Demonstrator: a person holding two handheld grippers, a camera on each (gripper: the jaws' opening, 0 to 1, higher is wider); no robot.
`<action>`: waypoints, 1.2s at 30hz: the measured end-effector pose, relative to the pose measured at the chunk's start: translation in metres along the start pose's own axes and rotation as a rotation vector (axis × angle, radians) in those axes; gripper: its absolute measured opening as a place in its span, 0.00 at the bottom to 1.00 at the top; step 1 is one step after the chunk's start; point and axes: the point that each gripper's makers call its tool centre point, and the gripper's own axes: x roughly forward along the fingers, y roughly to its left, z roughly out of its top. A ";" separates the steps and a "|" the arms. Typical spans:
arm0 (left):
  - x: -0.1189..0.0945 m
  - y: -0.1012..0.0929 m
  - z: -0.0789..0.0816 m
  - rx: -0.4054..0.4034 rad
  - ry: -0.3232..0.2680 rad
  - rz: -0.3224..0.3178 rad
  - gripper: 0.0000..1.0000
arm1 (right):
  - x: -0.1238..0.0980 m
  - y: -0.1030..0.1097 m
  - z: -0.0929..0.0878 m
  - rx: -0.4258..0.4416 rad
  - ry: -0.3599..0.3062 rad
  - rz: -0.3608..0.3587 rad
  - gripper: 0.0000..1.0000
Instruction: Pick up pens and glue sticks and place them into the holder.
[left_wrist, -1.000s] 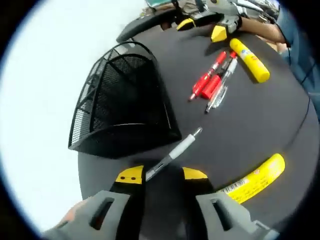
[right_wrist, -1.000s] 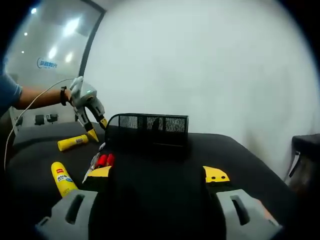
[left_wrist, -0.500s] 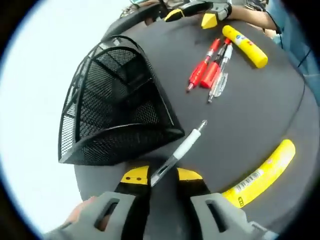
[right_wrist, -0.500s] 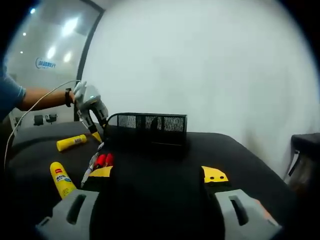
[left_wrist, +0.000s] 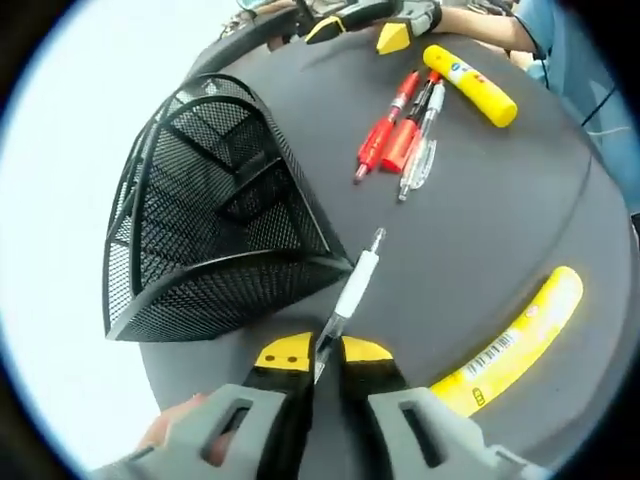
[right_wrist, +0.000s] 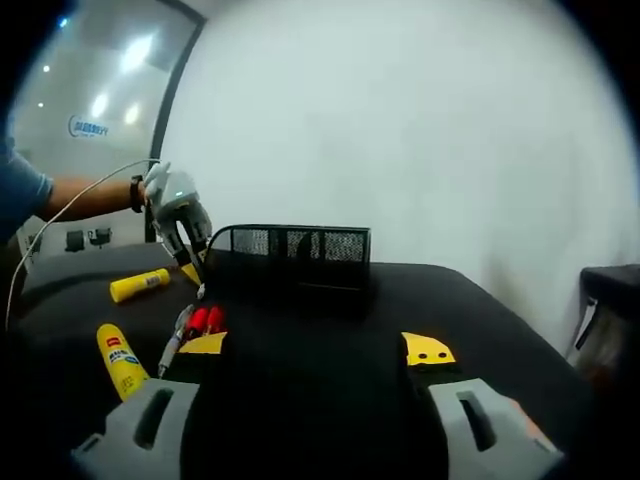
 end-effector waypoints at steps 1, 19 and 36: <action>-0.001 -0.001 0.000 -0.001 0.000 0.002 0.06 | 0.000 0.000 0.000 0.001 -0.001 -0.001 0.62; -0.050 -0.023 0.047 0.024 -0.073 0.038 0.02 | -0.002 0.001 0.005 0.024 -0.024 0.012 0.62; -0.074 -0.042 0.076 -0.103 -0.172 0.147 0.02 | -0.006 0.006 0.009 0.034 -0.048 0.034 0.61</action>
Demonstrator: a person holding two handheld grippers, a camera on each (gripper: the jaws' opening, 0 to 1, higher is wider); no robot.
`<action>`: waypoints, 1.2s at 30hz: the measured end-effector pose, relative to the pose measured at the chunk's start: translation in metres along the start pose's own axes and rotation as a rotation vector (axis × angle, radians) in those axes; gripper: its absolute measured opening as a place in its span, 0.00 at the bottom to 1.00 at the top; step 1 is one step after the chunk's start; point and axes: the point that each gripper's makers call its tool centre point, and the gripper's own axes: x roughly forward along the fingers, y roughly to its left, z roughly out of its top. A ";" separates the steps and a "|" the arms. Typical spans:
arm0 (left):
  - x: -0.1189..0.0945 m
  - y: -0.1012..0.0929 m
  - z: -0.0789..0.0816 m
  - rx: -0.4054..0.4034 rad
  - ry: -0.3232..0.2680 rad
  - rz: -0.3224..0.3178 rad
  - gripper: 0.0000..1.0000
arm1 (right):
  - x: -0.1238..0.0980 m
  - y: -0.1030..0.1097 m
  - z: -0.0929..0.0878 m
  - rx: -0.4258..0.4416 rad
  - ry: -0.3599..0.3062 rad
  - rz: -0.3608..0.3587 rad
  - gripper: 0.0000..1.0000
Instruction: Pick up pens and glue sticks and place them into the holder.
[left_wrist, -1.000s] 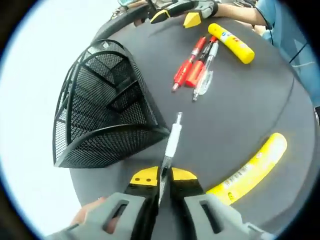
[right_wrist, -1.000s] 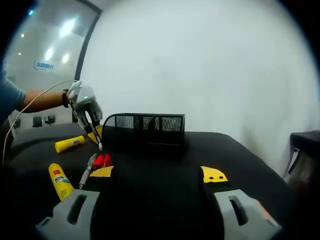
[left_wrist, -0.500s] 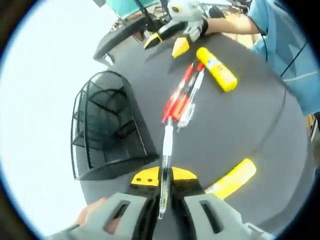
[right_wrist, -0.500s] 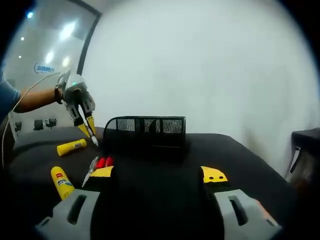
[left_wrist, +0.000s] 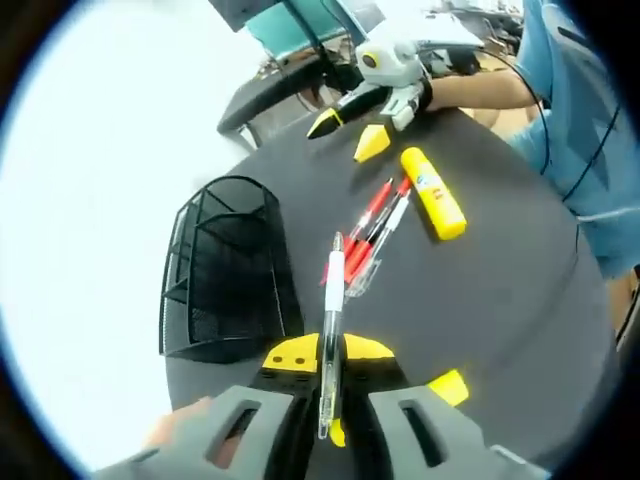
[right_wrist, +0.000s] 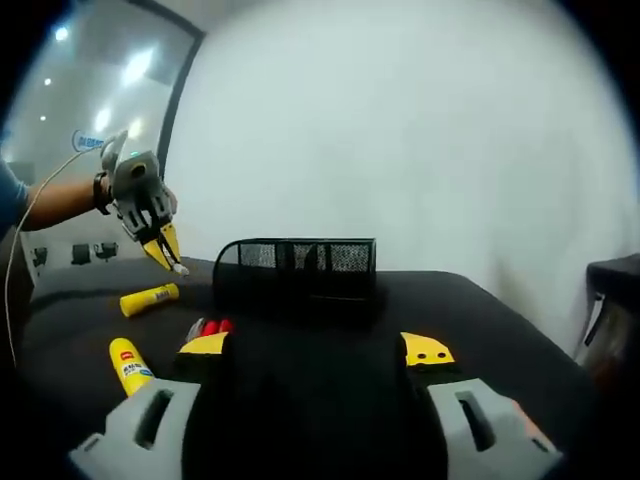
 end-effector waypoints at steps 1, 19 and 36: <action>-0.002 -0.001 0.000 -0.008 0.000 0.009 0.02 | 0.000 0.000 0.000 -0.001 -0.001 0.002 0.61; -0.025 -0.035 0.043 -0.297 -0.259 0.038 0.02 | -0.002 0.000 0.007 0.025 -0.033 0.021 0.61; -0.034 -0.060 0.074 -0.551 -0.454 0.018 0.02 | -0.009 0.015 0.021 0.090 -0.105 0.092 0.56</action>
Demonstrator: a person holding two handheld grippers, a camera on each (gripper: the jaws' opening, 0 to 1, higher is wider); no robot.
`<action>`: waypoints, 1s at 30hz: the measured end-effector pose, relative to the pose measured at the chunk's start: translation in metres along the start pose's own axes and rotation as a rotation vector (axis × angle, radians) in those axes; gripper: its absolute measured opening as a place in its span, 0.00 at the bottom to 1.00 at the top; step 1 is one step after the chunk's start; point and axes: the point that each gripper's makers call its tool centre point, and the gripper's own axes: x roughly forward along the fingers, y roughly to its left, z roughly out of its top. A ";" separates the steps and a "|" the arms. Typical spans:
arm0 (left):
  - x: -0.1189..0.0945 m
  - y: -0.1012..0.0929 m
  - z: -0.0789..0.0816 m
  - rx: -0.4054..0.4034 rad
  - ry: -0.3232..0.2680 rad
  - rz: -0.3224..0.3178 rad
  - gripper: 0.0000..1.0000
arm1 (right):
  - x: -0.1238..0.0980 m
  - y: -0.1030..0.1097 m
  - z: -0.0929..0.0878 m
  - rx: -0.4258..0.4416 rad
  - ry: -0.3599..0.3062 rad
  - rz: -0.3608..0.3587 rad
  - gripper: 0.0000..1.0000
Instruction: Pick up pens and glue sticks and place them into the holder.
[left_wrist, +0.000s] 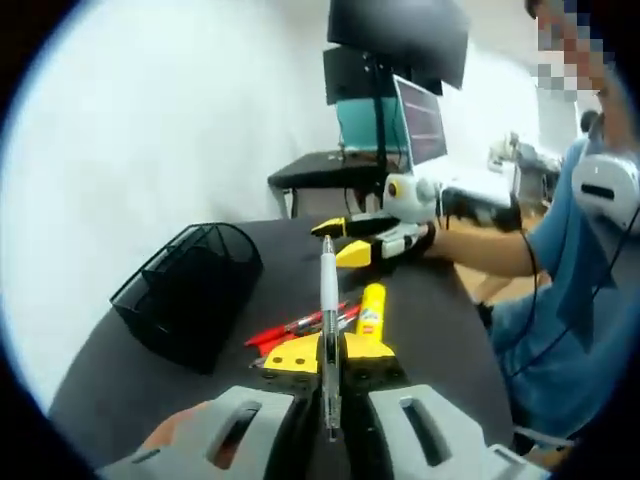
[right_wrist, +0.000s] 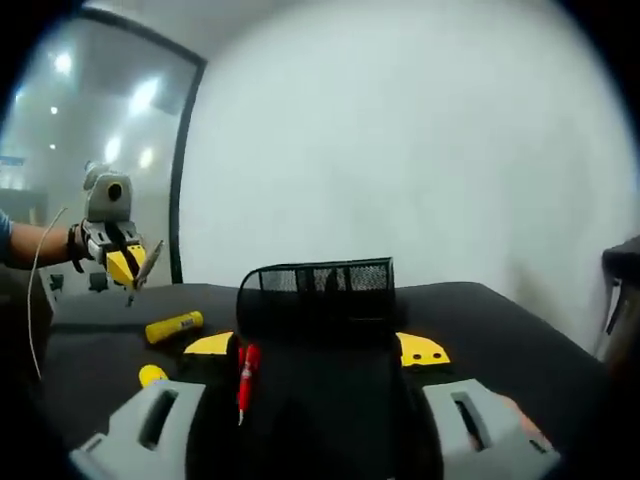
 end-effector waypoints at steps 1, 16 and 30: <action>0.001 -0.003 0.000 -0.015 -0.009 -0.001 0.02 | 0.000 0.002 0.001 0.008 -0.005 0.007 0.55; 0.013 -0.028 -0.004 -0.085 -0.128 -0.005 0.02 | -0.013 0.102 0.021 0.418 -0.014 0.456 0.42; 0.015 -0.034 0.007 -0.087 -0.204 0.026 0.02 | -0.010 0.137 0.048 0.558 -0.089 0.503 0.23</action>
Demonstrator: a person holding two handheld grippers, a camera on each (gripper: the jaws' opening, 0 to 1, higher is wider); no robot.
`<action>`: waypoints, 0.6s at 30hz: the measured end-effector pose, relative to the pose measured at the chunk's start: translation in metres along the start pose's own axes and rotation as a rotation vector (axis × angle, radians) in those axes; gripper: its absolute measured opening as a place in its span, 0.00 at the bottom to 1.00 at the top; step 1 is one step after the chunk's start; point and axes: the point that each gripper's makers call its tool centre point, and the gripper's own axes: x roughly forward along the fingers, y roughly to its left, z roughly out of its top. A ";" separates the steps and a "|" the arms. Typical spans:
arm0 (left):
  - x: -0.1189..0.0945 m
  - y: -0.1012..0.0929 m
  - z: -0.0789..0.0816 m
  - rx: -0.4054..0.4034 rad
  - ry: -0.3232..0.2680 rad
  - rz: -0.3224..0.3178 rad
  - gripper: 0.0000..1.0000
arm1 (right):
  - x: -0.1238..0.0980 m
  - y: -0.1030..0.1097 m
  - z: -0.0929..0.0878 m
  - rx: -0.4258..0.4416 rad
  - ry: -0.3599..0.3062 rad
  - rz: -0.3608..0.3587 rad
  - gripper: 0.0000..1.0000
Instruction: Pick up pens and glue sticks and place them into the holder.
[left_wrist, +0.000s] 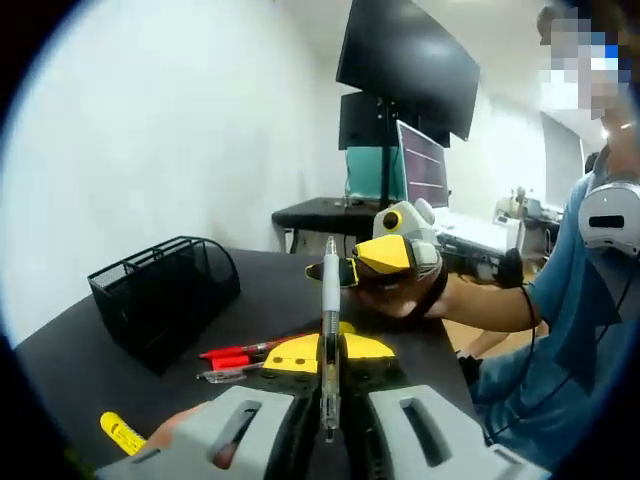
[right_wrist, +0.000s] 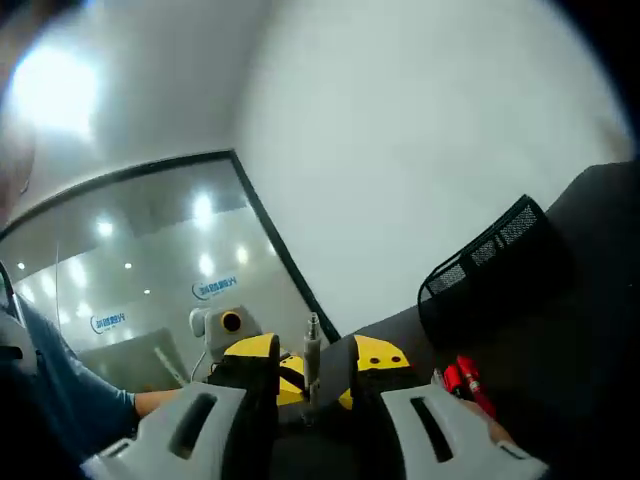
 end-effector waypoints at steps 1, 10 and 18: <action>0.000 0.000 0.001 -0.003 -0.005 0.000 0.02 | 0.000 0.000 -0.001 -0.004 0.002 -0.004 0.22; 0.000 -0.002 0.001 -0.007 -0.014 -0.004 0.02 | 0.002 0.003 0.001 0.004 -0.025 -0.006 0.13; -0.001 0.001 0.000 -0.017 -0.031 0.003 0.02 | 0.001 0.001 0.000 -0.011 -0.021 -0.024 0.04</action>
